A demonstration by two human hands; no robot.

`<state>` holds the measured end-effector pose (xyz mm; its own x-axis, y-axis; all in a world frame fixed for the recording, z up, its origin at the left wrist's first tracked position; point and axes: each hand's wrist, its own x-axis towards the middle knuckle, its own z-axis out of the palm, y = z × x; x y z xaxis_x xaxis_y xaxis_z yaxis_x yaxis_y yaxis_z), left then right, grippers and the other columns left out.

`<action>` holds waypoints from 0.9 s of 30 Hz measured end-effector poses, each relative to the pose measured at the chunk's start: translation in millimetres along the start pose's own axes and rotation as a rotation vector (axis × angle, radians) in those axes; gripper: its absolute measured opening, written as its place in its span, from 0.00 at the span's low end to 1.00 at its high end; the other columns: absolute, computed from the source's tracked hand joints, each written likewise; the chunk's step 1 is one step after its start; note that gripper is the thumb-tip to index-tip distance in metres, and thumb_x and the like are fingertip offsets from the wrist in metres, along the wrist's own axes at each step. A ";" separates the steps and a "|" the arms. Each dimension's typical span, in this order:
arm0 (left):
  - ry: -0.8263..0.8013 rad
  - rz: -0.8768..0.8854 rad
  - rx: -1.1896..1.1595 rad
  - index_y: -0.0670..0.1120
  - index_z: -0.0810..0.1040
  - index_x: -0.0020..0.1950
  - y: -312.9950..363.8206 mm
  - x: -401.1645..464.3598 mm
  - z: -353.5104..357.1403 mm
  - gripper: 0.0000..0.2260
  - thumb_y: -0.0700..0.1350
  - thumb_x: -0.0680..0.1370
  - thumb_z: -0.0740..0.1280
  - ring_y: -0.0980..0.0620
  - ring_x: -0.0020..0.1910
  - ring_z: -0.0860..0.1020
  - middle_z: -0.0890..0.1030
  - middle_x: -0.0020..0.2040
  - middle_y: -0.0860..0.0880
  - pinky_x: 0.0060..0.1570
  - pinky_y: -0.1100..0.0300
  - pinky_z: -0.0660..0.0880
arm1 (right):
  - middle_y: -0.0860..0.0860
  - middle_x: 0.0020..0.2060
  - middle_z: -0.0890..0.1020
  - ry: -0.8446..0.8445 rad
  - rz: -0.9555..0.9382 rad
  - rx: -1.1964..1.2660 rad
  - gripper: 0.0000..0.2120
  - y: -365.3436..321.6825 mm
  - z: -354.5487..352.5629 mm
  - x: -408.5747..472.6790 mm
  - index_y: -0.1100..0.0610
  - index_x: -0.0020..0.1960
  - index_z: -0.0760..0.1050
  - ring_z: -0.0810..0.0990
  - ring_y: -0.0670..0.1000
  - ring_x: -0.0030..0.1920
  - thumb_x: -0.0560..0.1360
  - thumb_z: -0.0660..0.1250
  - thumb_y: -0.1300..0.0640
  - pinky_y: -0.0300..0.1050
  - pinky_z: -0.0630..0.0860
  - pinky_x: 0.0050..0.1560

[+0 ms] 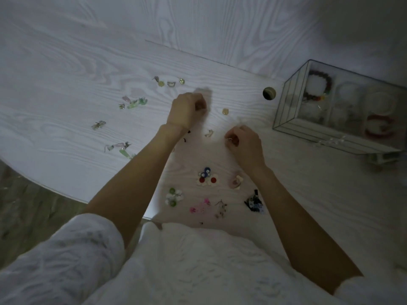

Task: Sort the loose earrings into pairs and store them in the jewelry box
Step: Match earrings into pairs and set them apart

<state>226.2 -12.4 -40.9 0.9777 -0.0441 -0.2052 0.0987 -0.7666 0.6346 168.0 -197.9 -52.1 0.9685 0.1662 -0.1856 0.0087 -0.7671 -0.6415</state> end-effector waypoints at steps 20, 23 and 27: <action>0.011 0.029 0.017 0.47 0.82 0.53 26.0 -94.8 62.3 0.09 0.40 0.75 0.66 0.46 0.43 0.80 0.82 0.48 0.45 0.42 0.54 0.76 | 0.56 0.48 0.77 -0.024 0.035 0.005 0.10 -0.3 9.2 -38.2 0.62 0.53 0.76 0.75 0.52 0.46 0.73 0.64 0.67 0.43 0.71 0.43; 0.008 0.025 0.023 0.47 0.82 0.51 24.6 -98.1 64.4 0.07 0.42 0.75 0.67 0.45 0.42 0.80 0.82 0.47 0.44 0.42 0.51 0.77 | 0.56 0.46 0.78 -0.018 0.051 0.009 0.08 -0.5 12.5 -39.3 0.61 0.52 0.77 0.76 0.52 0.46 0.73 0.65 0.64 0.45 0.72 0.45; -0.005 0.005 0.049 0.48 0.82 0.51 23.6 -102.7 65.3 0.07 0.43 0.74 0.67 0.44 0.42 0.80 0.82 0.45 0.44 0.42 0.49 0.77 | 0.55 0.45 0.78 -0.027 0.065 -0.002 0.07 -1.7 15.7 -41.5 0.60 0.50 0.76 0.76 0.51 0.45 0.73 0.65 0.64 0.42 0.69 0.43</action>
<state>116.0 -67.8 -53.5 0.9773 -0.0505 -0.2060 0.0848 -0.7971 0.5979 123.9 -193.9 -55.0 0.9600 0.1327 -0.2466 -0.0534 -0.7777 -0.6263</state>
